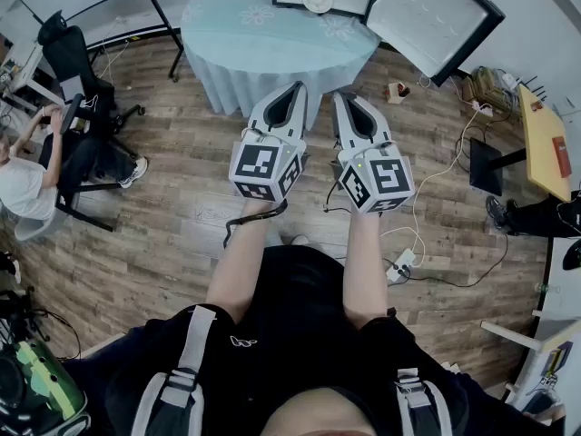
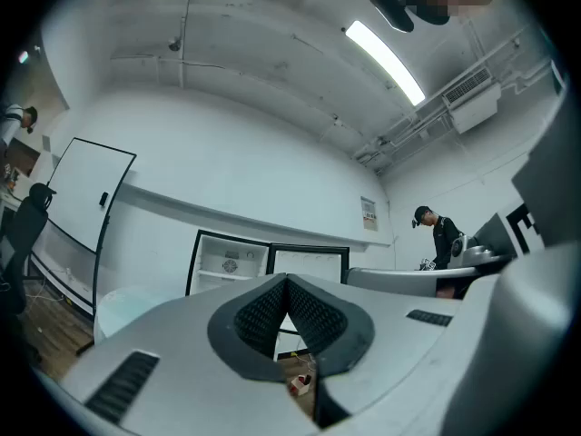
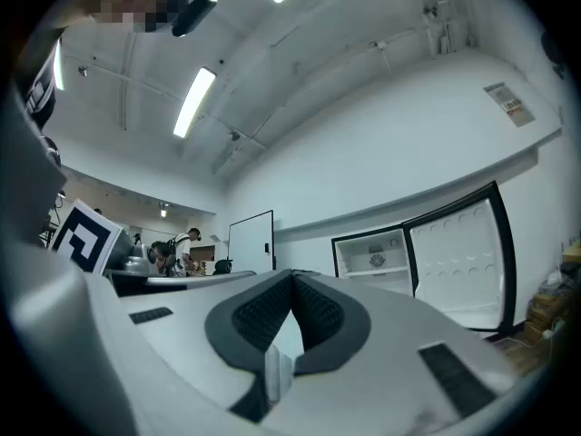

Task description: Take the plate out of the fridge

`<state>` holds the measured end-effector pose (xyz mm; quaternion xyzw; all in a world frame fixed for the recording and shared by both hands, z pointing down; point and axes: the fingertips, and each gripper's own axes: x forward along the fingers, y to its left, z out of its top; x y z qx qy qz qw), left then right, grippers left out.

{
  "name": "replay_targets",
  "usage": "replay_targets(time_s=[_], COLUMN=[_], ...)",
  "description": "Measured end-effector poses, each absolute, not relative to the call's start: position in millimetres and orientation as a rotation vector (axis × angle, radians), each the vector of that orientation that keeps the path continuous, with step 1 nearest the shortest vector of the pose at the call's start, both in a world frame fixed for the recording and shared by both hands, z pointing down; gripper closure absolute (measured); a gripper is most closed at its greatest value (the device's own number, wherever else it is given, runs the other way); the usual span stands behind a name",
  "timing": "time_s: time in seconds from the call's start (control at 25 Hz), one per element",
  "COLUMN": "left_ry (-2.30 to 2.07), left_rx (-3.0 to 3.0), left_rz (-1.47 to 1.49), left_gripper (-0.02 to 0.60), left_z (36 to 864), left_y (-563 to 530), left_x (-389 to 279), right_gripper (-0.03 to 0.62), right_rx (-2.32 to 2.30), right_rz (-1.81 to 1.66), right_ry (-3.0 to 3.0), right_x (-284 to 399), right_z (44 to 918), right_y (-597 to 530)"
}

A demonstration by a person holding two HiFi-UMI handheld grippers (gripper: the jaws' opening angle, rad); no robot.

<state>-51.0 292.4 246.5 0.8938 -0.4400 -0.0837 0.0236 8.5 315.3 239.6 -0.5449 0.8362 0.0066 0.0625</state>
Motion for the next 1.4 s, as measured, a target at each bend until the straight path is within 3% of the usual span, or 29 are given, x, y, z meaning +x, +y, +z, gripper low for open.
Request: replay_targets(time_s=[0.48,0.76,1.4], left_ry=[-1.396,-1.461,-1.357], left_rx=[2.758,2.671,2.658], left_rz=[-0.237,-0.175,-0.205], left_gripper=[0.588,0.588,0.588], left_z=[244,265,281], left_y=[286,260,133], left_x=[-47,-83,-76], right_gripper=[0.589,0.589,0.589], right_rx=[-1.66,-1.644,-1.758], right_rz=[-0.041,-0.135,-0.146], right_ry=[2.438,2.456,2.417], right_x=[31,2,10], right_z=[233,259,272], right_y=[296,267,141])
